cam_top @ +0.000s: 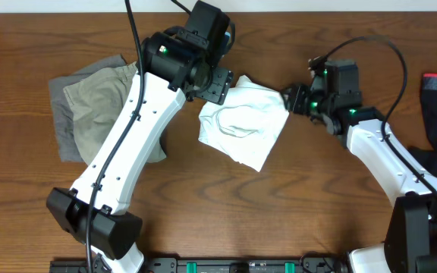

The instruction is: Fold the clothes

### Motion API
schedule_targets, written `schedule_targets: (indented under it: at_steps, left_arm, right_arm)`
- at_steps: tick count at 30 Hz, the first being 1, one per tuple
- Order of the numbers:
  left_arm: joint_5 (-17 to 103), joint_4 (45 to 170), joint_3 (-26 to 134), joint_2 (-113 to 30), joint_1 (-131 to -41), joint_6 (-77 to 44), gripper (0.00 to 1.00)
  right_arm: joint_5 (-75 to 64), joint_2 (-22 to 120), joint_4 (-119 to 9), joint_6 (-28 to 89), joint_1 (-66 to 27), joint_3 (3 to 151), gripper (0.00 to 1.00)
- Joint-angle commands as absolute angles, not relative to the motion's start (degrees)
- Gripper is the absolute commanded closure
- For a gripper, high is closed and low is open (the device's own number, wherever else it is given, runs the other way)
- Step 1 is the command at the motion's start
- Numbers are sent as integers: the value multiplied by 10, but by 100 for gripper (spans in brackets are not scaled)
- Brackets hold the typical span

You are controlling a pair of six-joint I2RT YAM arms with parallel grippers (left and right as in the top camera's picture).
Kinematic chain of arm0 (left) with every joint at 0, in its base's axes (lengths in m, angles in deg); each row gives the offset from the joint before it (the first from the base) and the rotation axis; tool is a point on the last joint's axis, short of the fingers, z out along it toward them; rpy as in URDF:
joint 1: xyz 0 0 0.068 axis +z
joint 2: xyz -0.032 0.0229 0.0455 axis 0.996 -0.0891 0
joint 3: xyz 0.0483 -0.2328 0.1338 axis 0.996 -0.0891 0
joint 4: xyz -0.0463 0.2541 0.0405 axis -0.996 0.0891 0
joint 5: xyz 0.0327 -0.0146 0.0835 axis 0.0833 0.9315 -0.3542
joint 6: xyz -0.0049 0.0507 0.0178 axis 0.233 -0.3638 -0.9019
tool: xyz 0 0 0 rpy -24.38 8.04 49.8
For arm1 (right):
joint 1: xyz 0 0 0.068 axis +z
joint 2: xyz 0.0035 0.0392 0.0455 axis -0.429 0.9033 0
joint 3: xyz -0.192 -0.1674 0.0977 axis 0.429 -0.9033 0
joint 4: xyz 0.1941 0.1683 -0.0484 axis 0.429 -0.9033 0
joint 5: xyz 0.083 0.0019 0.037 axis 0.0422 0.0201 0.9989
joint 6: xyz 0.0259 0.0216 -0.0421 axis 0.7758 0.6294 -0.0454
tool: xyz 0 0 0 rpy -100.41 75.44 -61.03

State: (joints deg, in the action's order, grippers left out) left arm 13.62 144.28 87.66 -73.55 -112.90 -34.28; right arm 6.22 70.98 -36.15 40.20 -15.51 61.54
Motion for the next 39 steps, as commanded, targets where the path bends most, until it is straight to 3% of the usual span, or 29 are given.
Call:
schedule_targets:
  at_steps: [1, 9, 17, 19, 20, 21, 27, 34, 39]
  left_arm:
    - [132, 1444, 879, -737, -1127, -340, 27]
    - [132, 1445, 879, -737, -1127, -340, 27]
    - [132, 1445, 879, -737, -1127, -340, 27]
    - [132, 1445, 879, -737, -1127, -340, 27]
    - [132, 1445, 879, -737, -1127, -340, 27]
    - [132, 1445, 879, -737, -1127, -340, 27]
    - [132, 1445, 879, -737, -1127, -340, 27]
    - [132, 1444, 879, -737, -1127, -340, 27]
    - [132, 1444, 879, -737, -1127, -340, 27]
  right_arm:
    - [152, 701, -411, 446, -152, 620, 48]
    - [89, 721, -419, 516, -126, 618, 46]
    - [72, 776, -390, 578, -109, 618, 55]
    - [72, 788, -383, 577, -110, 618, 64]
    - [72, 790, -375, 577, -111, 618, 77]
    - [75, 790, -364, 573, -113, 618, 84]
    - [89, 767, -279, 531, -145, 618, 96]
    - [91, 760, -245, 524, -203, 618, 95]
    - [361, 759, -229, 412, -211, 618, 70]
